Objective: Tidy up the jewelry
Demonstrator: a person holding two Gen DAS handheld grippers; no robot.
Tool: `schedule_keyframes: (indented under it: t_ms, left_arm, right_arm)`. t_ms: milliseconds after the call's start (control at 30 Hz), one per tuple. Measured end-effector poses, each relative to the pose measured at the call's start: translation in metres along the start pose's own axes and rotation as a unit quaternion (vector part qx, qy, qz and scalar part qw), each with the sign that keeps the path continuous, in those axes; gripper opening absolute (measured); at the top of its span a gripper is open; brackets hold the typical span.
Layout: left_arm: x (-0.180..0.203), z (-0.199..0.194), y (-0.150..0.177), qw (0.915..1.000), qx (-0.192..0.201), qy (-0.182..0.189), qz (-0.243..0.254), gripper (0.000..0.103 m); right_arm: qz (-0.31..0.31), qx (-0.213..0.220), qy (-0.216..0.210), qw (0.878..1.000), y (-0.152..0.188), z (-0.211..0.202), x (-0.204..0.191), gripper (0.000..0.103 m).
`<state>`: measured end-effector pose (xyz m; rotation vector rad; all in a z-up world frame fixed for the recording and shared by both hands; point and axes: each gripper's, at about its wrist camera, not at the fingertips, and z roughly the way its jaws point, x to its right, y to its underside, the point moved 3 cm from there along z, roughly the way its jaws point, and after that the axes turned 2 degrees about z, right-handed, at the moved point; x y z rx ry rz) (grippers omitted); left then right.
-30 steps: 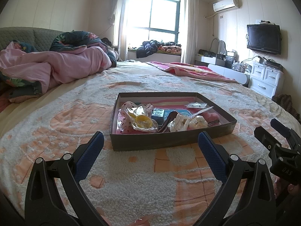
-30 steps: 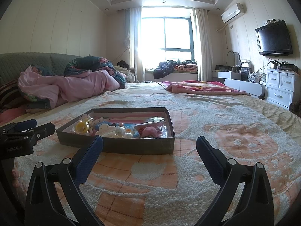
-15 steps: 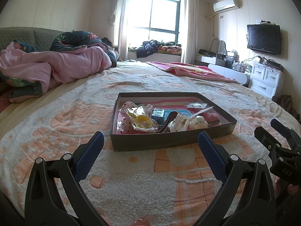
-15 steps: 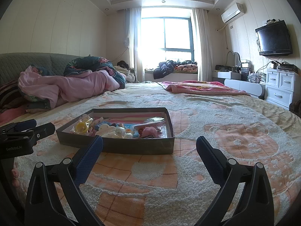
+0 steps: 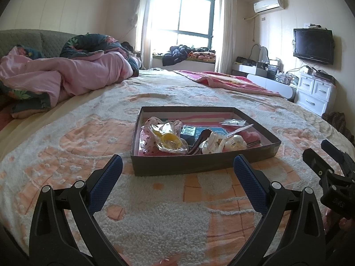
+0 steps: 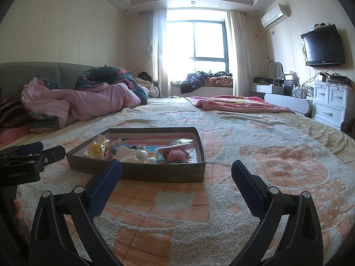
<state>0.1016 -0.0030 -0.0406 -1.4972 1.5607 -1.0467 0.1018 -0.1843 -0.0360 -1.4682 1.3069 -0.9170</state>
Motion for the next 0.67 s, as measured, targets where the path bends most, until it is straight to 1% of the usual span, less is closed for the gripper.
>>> schedule_keyframes:
  t_ms: [100,200,300,433,467,533,567,600,633,667]
  left_arm:
    - [0.0,0.001,0.001,1.0,-0.005,-0.003,0.0,0.092]
    - [-0.002,0.004,0.001,0.9998,-0.011,-0.015,0.0,0.092]
    - [-0.007,0.006,0.0,0.9996,-0.019,-0.016,-0.015,0.092]
    - [-0.026,0.012,-0.006,0.9984,-0.027,-0.032,-0.037,0.092]
    - [-0.039,0.019,-0.009,0.9971,-0.037,-0.046,-0.048,0.092]
    - [-0.07,0.03,-0.017,0.994,-0.046,-0.071,-0.069,0.092]
    - [-0.092,0.042,-0.022,0.9905,-0.064,-0.093,-0.077,0.092]
    - [-0.11,0.052,-0.026,0.9867,-0.079,-0.113,-0.085,0.092]
    - [-0.132,0.066,-0.029,0.9824,-0.098,-0.128,-0.094,0.092]
    - [-0.152,0.08,-0.031,0.9766,-0.121,-0.148,-0.099,0.092]
  right_arm:
    - [0.001,0.001,0.0,1.0,0.0,0.0,0.0,0.097]
    - [0.006,-0.003,0.002,1.0,-0.001,0.0,0.002,0.097]
    - [0.025,-0.013,0.004,1.0,-0.001,0.001,0.008,0.097]
    - [0.055,-0.032,0.024,0.998,-0.006,0.011,0.027,0.097]
    - [0.061,-0.037,0.035,0.997,-0.009,0.016,0.035,0.097]
    - [0.078,-0.061,0.072,0.993,-0.024,0.04,0.066,0.097]
    - [0.085,-0.077,0.091,0.989,-0.029,0.054,0.082,0.097]
    - [0.093,-0.115,0.113,0.982,-0.037,0.081,0.107,0.097]
    - [0.098,-0.138,0.129,0.977,-0.039,0.097,0.123,0.097]
    - [0.098,-0.181,0.164,0.965,-0.042,0.125,0.149,0.097]
